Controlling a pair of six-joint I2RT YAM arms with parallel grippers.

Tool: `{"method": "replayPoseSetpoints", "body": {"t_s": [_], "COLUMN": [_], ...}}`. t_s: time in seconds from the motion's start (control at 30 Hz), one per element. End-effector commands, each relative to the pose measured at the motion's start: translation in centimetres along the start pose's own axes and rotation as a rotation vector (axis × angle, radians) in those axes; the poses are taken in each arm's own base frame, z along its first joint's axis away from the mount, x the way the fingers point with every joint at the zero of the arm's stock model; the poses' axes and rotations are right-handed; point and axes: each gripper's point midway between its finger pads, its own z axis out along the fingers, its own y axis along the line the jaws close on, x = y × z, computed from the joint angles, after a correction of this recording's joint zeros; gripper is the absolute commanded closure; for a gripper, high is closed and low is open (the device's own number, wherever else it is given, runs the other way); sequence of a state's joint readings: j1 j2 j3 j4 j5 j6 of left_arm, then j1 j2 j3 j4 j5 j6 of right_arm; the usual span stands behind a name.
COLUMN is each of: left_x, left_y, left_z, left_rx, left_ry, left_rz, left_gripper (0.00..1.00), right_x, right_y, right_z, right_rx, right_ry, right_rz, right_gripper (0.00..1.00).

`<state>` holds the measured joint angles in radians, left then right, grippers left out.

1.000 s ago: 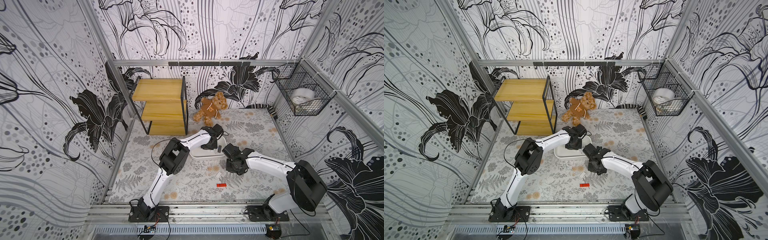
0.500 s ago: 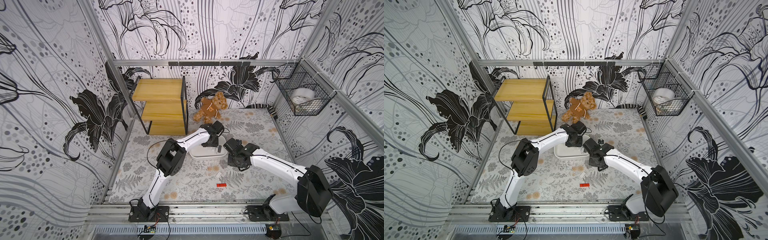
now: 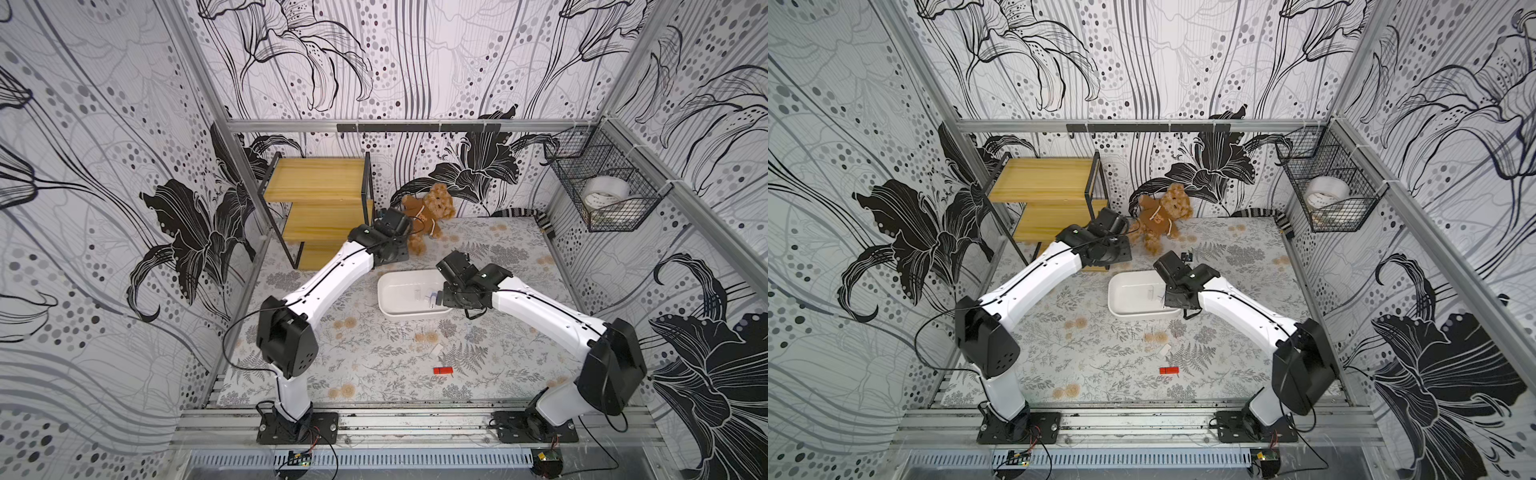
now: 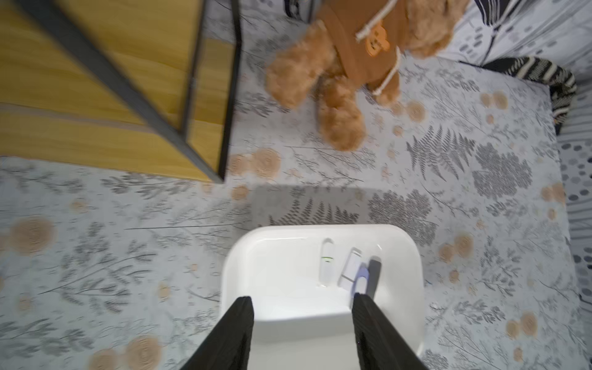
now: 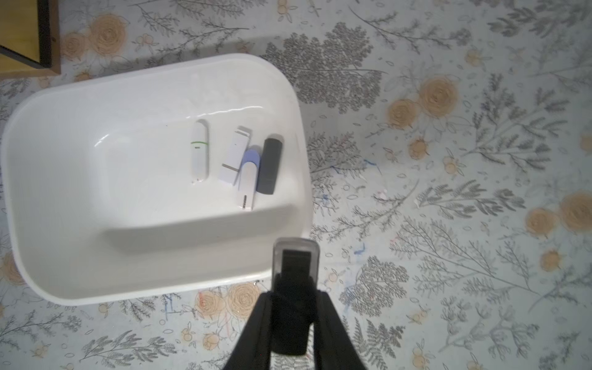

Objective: Put the usb flash drive into the storage box
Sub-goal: Place the USB flash in the storage box.

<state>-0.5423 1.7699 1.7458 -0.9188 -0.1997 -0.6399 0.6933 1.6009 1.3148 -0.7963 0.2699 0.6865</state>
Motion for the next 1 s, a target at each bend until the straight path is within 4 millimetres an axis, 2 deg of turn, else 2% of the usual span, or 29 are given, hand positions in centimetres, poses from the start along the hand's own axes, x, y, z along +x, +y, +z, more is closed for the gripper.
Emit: {"method": "replayPoseSetpoints", "body": {"t_s": [0.0,0.17,0.4,0.57,0.7,0.97], "left_x": [1.4,3.9,6.9,7.5,7.7,8.8], "left_y": [4.4,7.5,9.9,10.4,10.4,11.4], "left_z": [-1.0,-2.0,-2.8,-3.0,-3.0,-2.5], "left_rx": [-0.111,-0.137,-0.135,-0.141,-0.132,-0.165], "left_ry": [-0.009,0.002,0.013,0.012,0.014,0.036], "left_rz": [-0.006,-0.050,-0.096,-0.118,-0.120,-0.104], "left_gripper": [0.38,0.31,0.25,0.19,0.19,0.18], "right_x": [-1.5,-3.0,-4.1,-3.5,-2.7,-0.8], "right_y": [3.1,6.2,9.7,11.5,12.1,11.8], "right_z": [1.7,4.5,8.1,10.0,10.8,13.0], "right_rx": [-0.059,-0.094,-0.137,-0.143,-0.142,-0.116], "right_ry": [0.005,0.023,0.051,0.081,0.099,0.151], "right_rz": [-0.079,-0.130,-0.179,-0.217,-0.226,-0.235], "right_gripper": [1.00,1.00,1.00,1.00,1.00,1.00]}}
